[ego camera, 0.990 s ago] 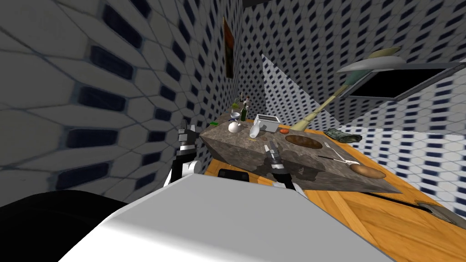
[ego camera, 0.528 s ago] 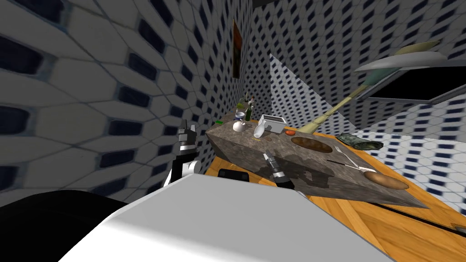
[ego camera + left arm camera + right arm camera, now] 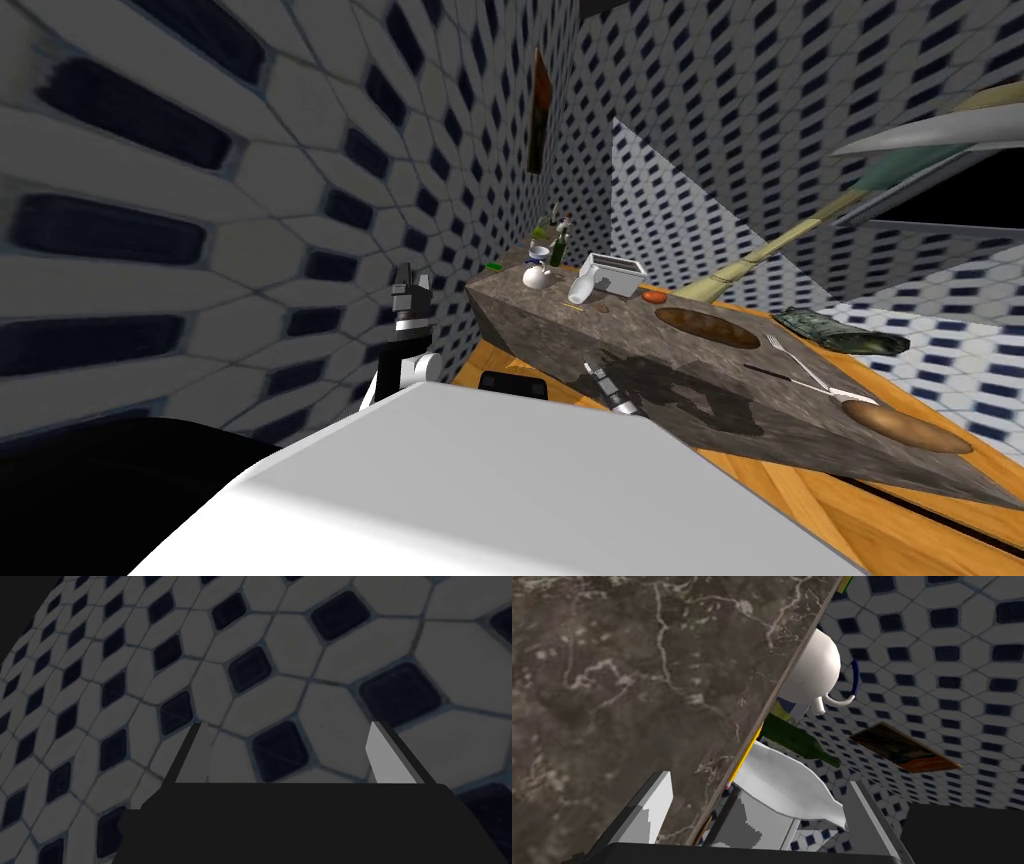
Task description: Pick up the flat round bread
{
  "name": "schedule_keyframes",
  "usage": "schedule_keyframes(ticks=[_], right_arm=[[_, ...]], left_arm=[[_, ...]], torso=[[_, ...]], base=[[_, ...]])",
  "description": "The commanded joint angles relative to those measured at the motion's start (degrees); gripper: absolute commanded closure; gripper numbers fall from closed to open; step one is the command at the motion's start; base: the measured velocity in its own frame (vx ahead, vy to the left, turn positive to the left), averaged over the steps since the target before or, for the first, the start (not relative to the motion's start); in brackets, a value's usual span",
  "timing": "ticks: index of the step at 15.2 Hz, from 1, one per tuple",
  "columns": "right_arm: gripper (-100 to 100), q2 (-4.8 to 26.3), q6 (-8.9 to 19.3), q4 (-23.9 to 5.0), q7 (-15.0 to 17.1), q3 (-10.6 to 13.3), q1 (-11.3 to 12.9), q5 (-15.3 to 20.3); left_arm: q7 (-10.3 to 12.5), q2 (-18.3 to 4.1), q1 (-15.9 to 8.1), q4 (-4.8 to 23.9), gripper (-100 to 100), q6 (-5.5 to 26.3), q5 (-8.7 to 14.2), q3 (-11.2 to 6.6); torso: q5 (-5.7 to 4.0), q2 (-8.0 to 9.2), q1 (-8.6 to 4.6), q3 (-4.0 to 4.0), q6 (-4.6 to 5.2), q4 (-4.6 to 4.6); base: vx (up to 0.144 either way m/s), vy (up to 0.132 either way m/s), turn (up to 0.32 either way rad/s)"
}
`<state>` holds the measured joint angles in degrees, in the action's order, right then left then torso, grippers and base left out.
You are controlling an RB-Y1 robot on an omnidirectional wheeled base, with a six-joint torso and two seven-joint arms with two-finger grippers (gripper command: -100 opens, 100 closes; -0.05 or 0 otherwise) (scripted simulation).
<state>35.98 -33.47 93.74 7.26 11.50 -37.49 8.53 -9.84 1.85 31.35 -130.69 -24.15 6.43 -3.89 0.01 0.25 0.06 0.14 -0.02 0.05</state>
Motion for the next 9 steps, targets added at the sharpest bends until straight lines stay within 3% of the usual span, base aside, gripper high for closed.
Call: schedule_keyframes(ticks=[1,2,4,5,7,9], right_arm=[[-100,1.6,-0.3,-1.2,0.0,0.2,-0.9,0.2],[-100,3.5,-1.3,-3.6,-0.2,1.2,-2.0,1.0],[-100,4.7,-1.3,-4.6,-0.2,1.2,-2.0,1.0],[-100,6.3,-2.3,-7.3,-0.3,2.3,-3.1,1.7],[-100,7.7,-2.3,-8.0,-0.3,2.3,-3.1,1.7],[-100,10.6,-3.3,-11.4,-0.4,3.3,-4.1,2.5]], left_arm=[[0.0,0.0,0.0,0.0,0,0.0,0.0,0.00],[0.0,0.0,0.0,0.0,0,0.0,0.0,0.00],[0.0,0.0,0.0,0.0,0,0.0,0.0,0.00],[0.0,0.0,0.0,0.0,0,0.0,0.0,0.00],[0.0,0.0,0.0,0.0,0,0.0,0.0,0.00],[0.0,0.0,0.0,0.0,0,0.0,0.0,0.00]], torso=[[0.00,0.00,0.00,0.00,0.00,0.00],[0.00,-0.03,-0.02,-0.02,0.02,0.00],[0.00,-0.02,-0.01,-0.01,0.00,-0.01],[0.00,-0.05,-0.03,-0.03,0.02,-0.01],[0.02,-0.02,-0.01,-0.01,0.00,-0.01],[0.00,-0.05,-0.02,-0.03,-0.01,-0.01]], base=[[-0.033,0.026,0.053],[-0.044,0.034,0.201],[-0.038,0.033,0.126],[-0.040,0.039,0.165],[-0.041,0.033,0.140],[-0.014,0.038,0.182]])
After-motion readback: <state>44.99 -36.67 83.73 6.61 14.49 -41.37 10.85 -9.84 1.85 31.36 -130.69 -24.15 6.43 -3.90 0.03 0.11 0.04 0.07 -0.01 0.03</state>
